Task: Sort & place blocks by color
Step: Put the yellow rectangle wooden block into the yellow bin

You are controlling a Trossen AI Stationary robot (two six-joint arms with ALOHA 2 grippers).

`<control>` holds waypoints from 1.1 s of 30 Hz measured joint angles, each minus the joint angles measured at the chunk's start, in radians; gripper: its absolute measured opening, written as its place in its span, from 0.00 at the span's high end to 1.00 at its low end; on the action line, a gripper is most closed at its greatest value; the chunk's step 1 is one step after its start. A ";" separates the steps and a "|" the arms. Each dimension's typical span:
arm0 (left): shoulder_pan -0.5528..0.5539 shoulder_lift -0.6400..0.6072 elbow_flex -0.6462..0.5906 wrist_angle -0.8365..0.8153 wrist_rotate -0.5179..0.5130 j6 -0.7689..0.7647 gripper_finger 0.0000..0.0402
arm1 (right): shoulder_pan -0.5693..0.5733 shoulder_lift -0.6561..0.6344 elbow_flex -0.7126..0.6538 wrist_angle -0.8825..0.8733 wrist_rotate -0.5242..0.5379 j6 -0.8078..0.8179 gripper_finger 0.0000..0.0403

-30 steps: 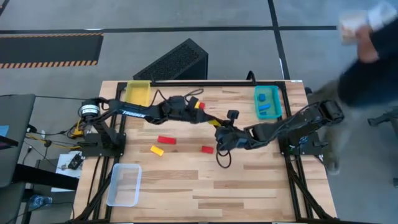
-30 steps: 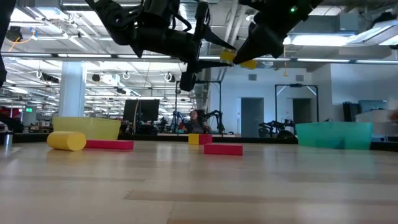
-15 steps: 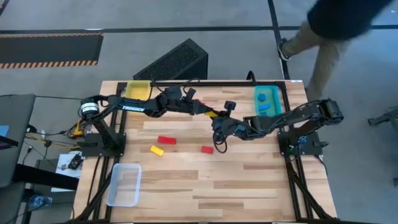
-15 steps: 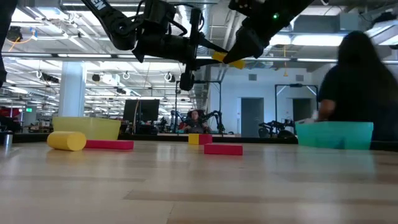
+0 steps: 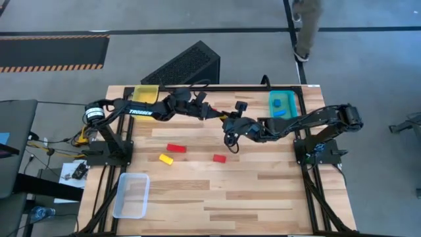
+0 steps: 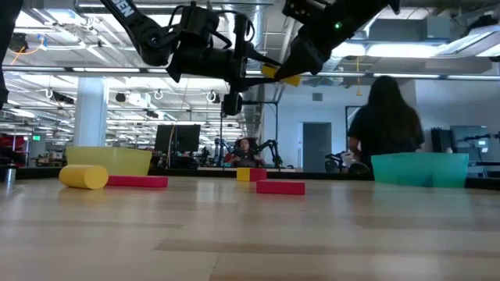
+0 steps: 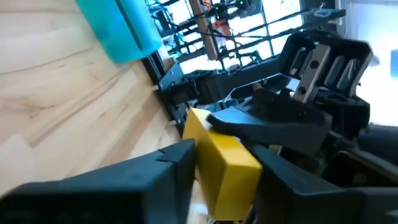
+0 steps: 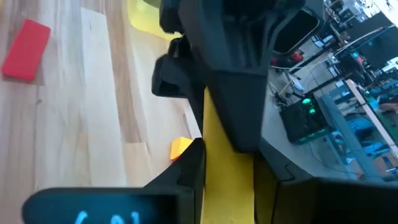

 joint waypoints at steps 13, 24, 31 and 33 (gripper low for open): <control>0.165 -0.163 0.001 -0.465 -0.022 0.371 0.93 | -0.050 -0.011 0.000 -0.134 -0.034 0.450 0.46; 0.438 -0.494 0.000 -1.263 -0.615 0.730 0.92 | -0.151 -0.010 -0.019 -0.319 -0.264 0.746 0.41; 0.496 -0.596 0.000 -1.441 -0.863 0.709 0.90 | -0.200 -0.010 -0.019 -0.294 -0.321 0.739 0.41; 0.509 -0.594 -0.001 -1.470 -0.887 0.708 0.86 | -0.212 -0.010 -0.019 -0.286 -0.342 0.738 0.41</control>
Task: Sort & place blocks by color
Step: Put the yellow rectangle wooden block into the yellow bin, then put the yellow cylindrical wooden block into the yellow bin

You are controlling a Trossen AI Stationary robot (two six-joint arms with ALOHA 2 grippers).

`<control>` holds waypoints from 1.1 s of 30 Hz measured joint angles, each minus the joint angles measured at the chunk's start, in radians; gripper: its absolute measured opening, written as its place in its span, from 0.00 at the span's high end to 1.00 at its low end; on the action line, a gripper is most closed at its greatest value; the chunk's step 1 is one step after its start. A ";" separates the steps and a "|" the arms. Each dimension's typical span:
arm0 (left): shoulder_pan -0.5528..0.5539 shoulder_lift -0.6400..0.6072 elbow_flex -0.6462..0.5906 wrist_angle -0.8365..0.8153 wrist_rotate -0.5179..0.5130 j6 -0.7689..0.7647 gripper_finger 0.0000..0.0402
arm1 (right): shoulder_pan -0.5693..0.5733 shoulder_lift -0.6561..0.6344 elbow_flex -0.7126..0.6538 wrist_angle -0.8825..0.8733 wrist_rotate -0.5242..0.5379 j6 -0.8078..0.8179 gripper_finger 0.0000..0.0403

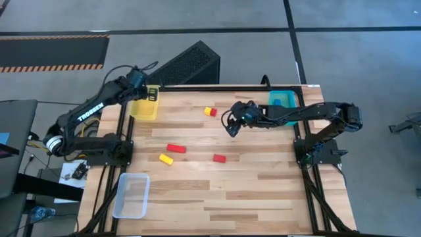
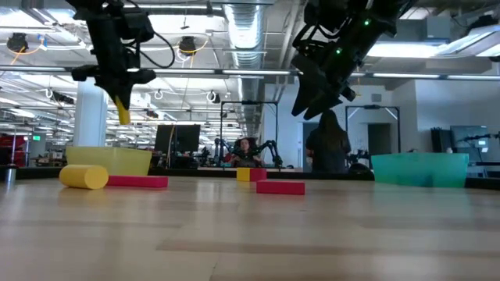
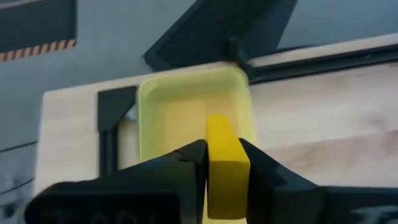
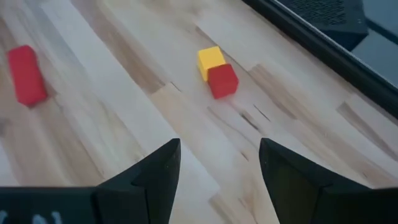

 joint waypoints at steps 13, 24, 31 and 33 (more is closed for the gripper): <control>0.013 0.029 -0.001 0.005 0.006 -0.008 0.63 | -0.004 0.000 0.000 0.036 -0.035 0.025 0.41; -0.008 0.029 -0.001 0.030 0.076 0.077 0.59 | 0.036 0.000 0.000 0.076 -0.040 0.054 0.41; -0.114 0.029 -0.001 0.040 0.066 0.061 0.59 | 0.077 0.000 0.000 0.151 -0.157 0.073 0.41; -0.168 0.029 0.000 0.040 0.046 0.050 0.59 | 0.096 0.000 0.000 0.146 -0.160 0.103 0.41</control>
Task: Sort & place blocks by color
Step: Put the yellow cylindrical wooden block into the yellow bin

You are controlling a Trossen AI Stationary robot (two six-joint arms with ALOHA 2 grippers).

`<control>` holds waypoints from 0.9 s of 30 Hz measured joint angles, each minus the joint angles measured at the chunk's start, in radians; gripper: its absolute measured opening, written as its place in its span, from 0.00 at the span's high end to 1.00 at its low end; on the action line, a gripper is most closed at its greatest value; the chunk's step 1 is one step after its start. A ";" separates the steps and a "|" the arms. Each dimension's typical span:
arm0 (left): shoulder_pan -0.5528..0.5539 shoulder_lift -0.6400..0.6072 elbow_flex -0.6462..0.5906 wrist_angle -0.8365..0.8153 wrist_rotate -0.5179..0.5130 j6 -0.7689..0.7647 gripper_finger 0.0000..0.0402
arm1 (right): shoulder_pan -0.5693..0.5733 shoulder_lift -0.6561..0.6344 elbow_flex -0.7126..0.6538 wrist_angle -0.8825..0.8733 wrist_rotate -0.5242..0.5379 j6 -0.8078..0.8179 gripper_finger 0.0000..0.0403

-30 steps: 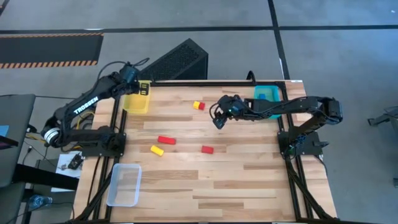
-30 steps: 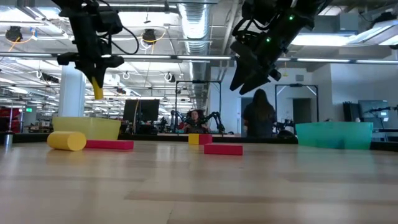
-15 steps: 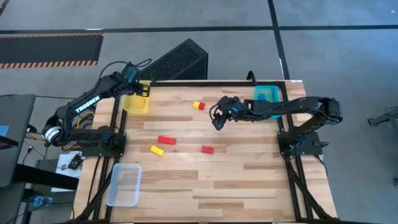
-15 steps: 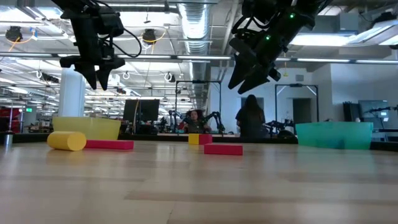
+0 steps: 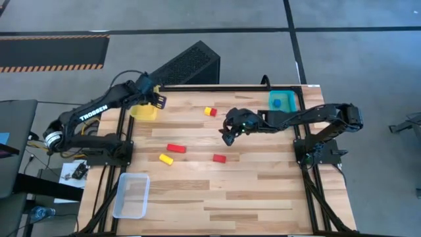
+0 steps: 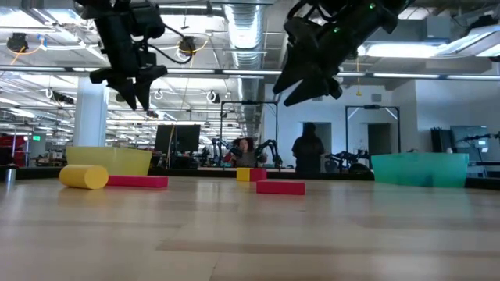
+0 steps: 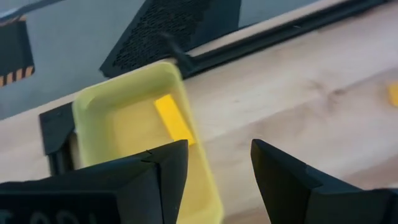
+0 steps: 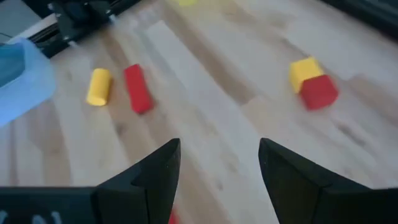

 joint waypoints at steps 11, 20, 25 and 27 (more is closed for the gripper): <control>-0.337 0.000 0.000 0.028 -0.138 -0.035 0.59 | 0.109 0.025 -0.002 0.057 0.045 0.034 0.41; -0.562 0.011 0.002 0.009 -0.098 -0.226 0.59 | 0.206 0.224 0.005 0.322 0.050 0.112 0.41; -0.720 0.007 0.001 -0.062 -0.035 -0.405 0.59 | 0.285 0.355 0.089 0.447 0.123 0.050 0.41; -0.781 -0.005 0.001 -0.127 -0.012 -0.481 0.59 | 0.307 0.411 0.145 0.447 0.178 -0.012 0.41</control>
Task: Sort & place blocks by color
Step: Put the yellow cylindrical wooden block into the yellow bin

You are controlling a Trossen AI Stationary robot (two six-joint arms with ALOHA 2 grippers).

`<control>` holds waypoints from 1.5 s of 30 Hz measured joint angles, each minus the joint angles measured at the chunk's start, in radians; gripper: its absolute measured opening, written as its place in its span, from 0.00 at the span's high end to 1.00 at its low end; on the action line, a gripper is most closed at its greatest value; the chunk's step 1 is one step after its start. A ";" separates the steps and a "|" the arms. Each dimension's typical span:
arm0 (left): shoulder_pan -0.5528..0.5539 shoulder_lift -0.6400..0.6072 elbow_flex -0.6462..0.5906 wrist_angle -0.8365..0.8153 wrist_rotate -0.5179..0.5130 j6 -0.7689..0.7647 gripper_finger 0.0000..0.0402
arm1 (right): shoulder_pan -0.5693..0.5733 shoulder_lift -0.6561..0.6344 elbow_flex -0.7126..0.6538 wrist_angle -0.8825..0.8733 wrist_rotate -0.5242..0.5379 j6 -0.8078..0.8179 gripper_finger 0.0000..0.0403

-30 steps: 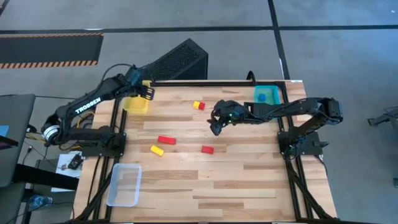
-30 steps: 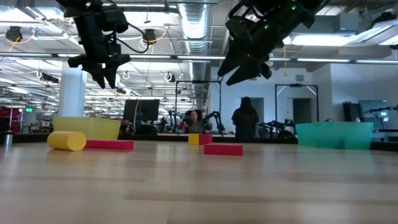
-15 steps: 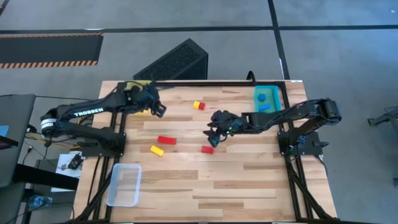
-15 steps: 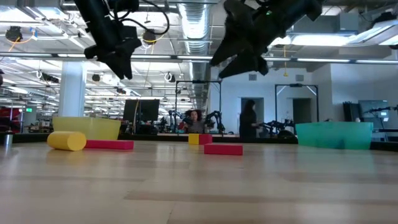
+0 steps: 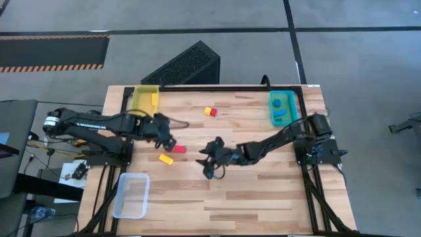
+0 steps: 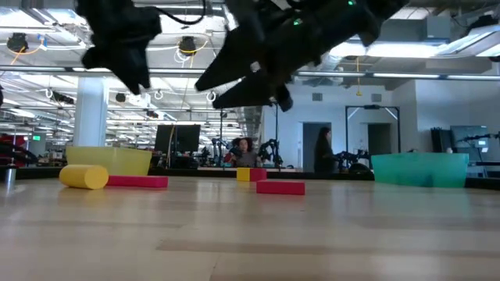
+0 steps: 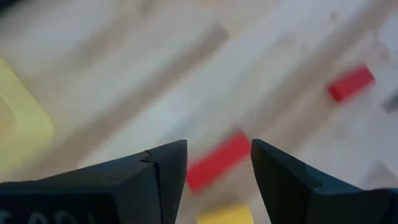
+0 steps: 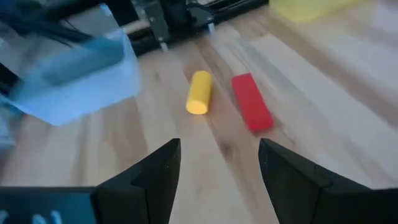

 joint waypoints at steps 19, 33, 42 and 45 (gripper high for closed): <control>-0.273 -0.077 0.000 -0.234 0.297 0.196 0.59 | -0.036 0.602 0.716 -0.019 0.035 -0.279 0.35; -0.304 -0.077 0.000 -0.352 0.204 0.357 0.59 | -0.073 0.773 0.937 -0.312 -0.060 -0.225 0.39; -0.253 -0.079 0.000 -0.374 0.233 0.255 0.59 | -0.084 0.747 0.932 -0.308 -0.073 -0.244 0.70; -0.238 -0.100 -0.001 -0.376 0.212 0.174 0.59 | -0.092 0.708 0.930 -0.373 -0.080 -0.245 0.70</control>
